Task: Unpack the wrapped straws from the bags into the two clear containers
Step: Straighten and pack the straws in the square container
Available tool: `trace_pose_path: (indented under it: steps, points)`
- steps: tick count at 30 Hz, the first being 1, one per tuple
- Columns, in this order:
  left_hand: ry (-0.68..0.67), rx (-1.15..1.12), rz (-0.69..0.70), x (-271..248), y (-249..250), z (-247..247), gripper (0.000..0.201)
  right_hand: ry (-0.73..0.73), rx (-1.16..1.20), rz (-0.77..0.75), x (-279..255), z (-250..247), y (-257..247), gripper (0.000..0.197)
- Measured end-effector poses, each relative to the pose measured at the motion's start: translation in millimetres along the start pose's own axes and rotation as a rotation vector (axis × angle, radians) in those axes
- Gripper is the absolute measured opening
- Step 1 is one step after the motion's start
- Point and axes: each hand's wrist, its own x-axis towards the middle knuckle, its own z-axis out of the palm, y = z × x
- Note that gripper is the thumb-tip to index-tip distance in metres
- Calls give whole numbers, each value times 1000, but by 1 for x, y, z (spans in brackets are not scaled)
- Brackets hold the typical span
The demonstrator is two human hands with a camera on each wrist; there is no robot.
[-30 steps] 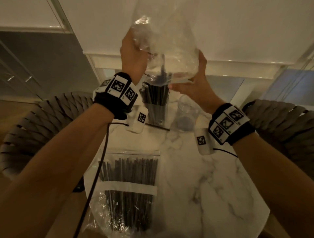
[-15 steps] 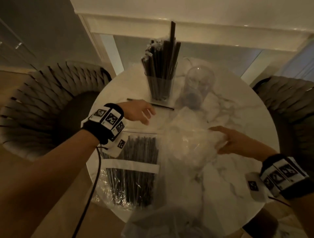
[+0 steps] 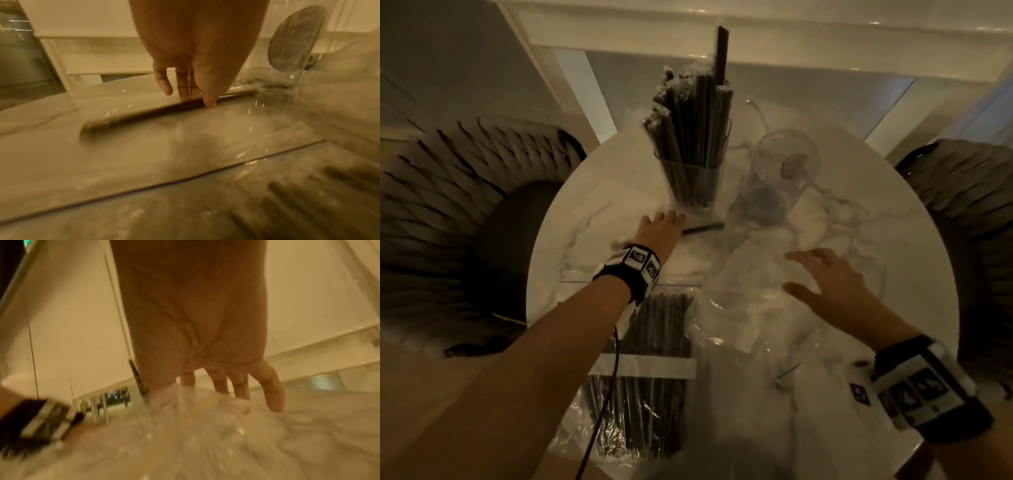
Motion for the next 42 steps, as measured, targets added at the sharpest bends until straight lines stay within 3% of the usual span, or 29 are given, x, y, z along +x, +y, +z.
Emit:
trace_pose_path:
  steps: [2, 4, 6, 8, 11, 14, 16, 18, 22, 24, 26, 29, 31, 34, 37, 40, 42]
  points:
    - [2, 50, 63, -7, -2, -4, 30, -50, -83, 66, 0, 19, 2, 51]
    - [-44, -42, 58, -20, -8, -20, 25, -50, -89, 79, 0, 30, 3, 48]
    - [-92, -245, 35, -36, -17, -47, 20, 9, -44, 81, 0, 29, 4, 44]
    - [-23, -406, 40, -57, -26, -83, 17, 138, 40, 18, 2, 17, -1, 39]
    - [431, -629, 95, -89, -33, -152, 15, 354, 210, -235, 7, -24, -26, 32]
    - [856, -875, 145, -93, -35, -211, 16, 437, 383, -427, 14, -78, -74, 34]
    - [1010, -918, 173, -77, -31, -233, 26, 458, 436, -522, 28, -103, -108, 40]
    - [1081, -919, 174, -54, -23, -238, 33, 513, 471, -563, 50, -117, -132, 45]
    - [943, -909, 130, -19, -3, -216, 45, 681, 532, -475, 89, -122, -149, 52]
    - [880, -862, 88, -4, -3, -196, 50, 629, 499, -437, 102, -120, -146, 64]
    - [831, -662, -10, 5, -5, -177, 43, 529, 418, -429, 111, -115, -140, 69]
    - [764, -412, -79, 10, -6, -154, 29, 430, 345, -432, 118, -107, -134, 65]
    - [767, -344, -94, 10, -5, -146, 32, 422, 354, -437, 118, -106, -132, 62]
    - [882, -437, -149, 0, -7, -149, 51, 413, 424, -405, 116, -110, -123, 66]
    - [910, -808, -110, -14, -22, -151, 74, 328, 460, -390, 116, -114, -112, 78]
    - [555, -1034, -130, -10, -31, -135, 115, 253, 465, -390, 117, -112, -116, 82]
    - [346, -1035, -93, 1, -25, -125, 141, 239, 476, -437, 118, -111, -126, 69]
